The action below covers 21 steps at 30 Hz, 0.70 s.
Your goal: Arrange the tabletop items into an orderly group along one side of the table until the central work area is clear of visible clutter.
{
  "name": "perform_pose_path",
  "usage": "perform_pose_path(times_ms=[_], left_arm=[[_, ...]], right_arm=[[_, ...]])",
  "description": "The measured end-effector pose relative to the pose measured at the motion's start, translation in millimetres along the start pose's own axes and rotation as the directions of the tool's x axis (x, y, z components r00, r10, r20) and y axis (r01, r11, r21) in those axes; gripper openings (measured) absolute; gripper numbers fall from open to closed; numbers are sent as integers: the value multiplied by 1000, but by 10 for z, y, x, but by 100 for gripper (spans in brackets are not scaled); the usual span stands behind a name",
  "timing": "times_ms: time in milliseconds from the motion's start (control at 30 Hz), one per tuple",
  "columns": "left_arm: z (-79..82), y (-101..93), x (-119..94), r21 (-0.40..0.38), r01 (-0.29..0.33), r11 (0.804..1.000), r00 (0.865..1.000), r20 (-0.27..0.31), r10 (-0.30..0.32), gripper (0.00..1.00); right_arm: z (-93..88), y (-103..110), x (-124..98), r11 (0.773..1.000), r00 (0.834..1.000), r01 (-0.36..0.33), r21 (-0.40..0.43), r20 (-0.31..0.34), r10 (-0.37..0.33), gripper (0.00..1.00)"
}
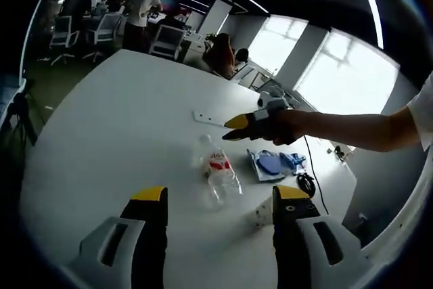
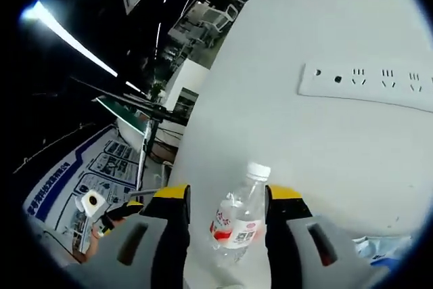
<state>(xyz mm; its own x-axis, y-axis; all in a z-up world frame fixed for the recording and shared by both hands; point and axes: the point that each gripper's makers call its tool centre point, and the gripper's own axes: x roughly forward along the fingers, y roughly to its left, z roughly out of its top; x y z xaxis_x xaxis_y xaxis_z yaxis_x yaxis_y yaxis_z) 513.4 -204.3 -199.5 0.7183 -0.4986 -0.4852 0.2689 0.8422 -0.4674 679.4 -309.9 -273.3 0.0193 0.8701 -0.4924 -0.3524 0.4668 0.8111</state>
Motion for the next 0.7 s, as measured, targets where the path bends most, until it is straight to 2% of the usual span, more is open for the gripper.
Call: perform_pose_path(times_ms=[467,700], left_arm=[[-105,72,96,-15,16,1000,1000,2,-16,62],[-124,99,138,-27,22,999,1000,8,-22,61]], right_arm=[[-103,-208,267,999,997,1,54,-83,4,44],[-88,-304,346,997,996,-7,81,-91,15,42]])
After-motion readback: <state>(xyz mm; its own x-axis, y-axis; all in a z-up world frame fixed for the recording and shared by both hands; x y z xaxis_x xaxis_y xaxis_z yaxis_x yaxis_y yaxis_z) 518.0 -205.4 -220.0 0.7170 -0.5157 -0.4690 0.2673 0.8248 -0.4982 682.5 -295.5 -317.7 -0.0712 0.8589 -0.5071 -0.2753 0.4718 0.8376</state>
